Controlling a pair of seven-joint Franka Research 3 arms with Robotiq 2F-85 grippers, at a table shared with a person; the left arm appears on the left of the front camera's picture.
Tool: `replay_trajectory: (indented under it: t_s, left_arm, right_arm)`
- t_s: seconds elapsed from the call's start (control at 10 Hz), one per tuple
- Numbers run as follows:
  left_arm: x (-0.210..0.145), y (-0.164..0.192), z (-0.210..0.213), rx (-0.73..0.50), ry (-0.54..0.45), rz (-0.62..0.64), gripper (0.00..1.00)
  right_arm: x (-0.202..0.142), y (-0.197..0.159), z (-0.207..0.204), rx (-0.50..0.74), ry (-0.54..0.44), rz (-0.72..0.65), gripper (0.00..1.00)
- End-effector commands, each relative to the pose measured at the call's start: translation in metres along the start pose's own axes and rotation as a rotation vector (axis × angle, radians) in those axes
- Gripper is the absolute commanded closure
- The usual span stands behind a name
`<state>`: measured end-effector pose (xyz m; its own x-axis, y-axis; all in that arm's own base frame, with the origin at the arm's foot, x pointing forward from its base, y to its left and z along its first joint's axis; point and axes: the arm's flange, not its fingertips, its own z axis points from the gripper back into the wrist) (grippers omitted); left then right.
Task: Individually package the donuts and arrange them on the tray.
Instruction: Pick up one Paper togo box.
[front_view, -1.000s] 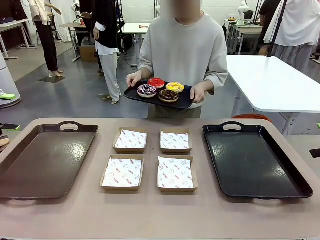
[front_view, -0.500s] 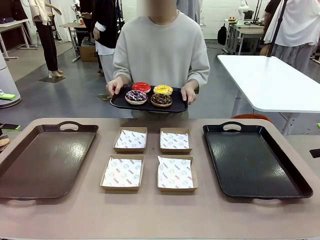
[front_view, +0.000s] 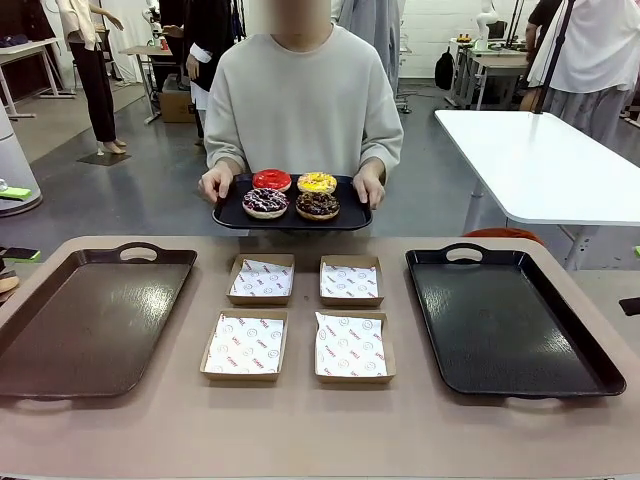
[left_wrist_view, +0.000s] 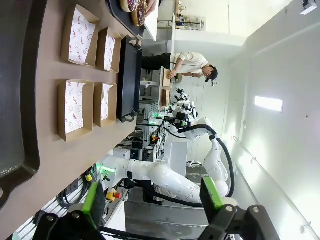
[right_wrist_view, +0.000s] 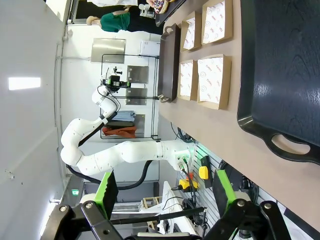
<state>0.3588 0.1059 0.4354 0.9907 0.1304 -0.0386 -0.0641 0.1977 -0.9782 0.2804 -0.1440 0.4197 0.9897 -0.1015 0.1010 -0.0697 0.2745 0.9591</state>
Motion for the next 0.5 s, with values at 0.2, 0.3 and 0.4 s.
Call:
replay_trajectory:
  t_s: [0.2, 0.3, 0.4]
  left_arm:
    - [-0.0007, -0.001, 0.0013, -0.012, -0.001, 0.001, 0.0]
    - [-0.0007, -0.001, 0.0013, -0.012, -0.001, 0.001, 0.0]
    - [-0.0007, -0.001, 0.0013, -0.012, -0.001, 0.001, 0.0]
  right_arm:
    - [-0.0008, 0.0013, 0.0002, 0.016, -0.005, 0.008, 0.0]
    - [-0.0008, 0.0013, 0.0002, 0.016, -0.005, 0.008, 0.0]
    - [-0.0008, 0.0013, 0.0002, 0.016, -0.005, 0.008, 0.0]
